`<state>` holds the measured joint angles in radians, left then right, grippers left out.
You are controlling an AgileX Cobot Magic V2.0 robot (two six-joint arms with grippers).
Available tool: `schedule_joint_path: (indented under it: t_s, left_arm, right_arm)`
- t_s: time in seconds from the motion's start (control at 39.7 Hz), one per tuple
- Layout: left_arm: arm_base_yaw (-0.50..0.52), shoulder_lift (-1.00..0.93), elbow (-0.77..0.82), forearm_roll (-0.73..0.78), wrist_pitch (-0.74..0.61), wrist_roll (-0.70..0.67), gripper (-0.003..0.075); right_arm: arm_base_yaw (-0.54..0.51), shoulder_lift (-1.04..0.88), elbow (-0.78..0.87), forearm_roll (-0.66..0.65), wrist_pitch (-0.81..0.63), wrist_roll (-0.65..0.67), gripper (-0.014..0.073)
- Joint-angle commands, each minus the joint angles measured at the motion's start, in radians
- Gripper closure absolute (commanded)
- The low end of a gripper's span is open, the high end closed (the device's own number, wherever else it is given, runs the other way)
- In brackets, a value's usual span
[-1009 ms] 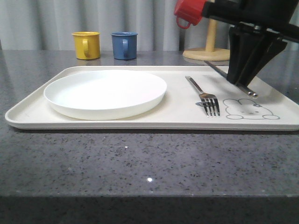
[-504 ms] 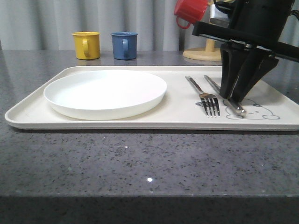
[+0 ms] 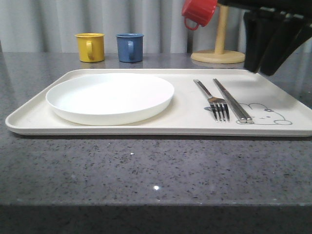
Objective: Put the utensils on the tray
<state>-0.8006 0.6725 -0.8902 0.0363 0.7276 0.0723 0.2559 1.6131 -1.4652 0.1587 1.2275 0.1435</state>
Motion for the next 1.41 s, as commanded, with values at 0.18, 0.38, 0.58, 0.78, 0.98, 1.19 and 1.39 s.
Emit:
schedule_joint_path:
  t_s: [0.18, 0.38, 0.58, 0.78, 0.98, 1.19, 1.39]
  left_arm:
    - [-0.007, 0.003, -0.026, -0.007, -0.077, -0.009, 0.0300]
    - [-0.007, 0.003, -0.026, -0.007, -0.077, -0.009, 0.0300]
    - [-0.007, 0.003, -0.026, -0.007, -0.077, -0.009, 0.0300]
    - [-0.007, 0.003, -0.026, -0.007, -0.077, -0.009, 0.0300]
    - [-0.007, 0.003, -0.026, -0.007, -0.077, -0.009, 0.0300]
    - [-0.007, 0.003, -0.026, -0.007, -0.077, -0.009, 0.0300]
    - [-0.007, 0.003, -0.026, -0.007, -0.077, -0.009, 0.0300]
  right_arm:
    - [-0.165, -0.133, -0.008, -0.184, 0.117, -0.035, 0.0336]
    - [-0.326, -0.129, 0.013, -0.187, 0.117, -0.165, 0.0336]
    - [-0.437, -0.098, 0.015, -0.188, 0.108, -0.268, 0.0336]
    - [-0.465, -0.034, 0.015, -0.188, 0.102, -0.296, 0.0336]
    - [-0.465, 0.045, 0.015, -0.188, 0.088, -0.325, 0.0336]
    - [-0.465, 0.102, 0.015, -0.185, 0.059, -0.325, 0.0336]
    - [-0.465, 0.122, 0.014, -0.179, 0.054, -0.325, 0.0339]
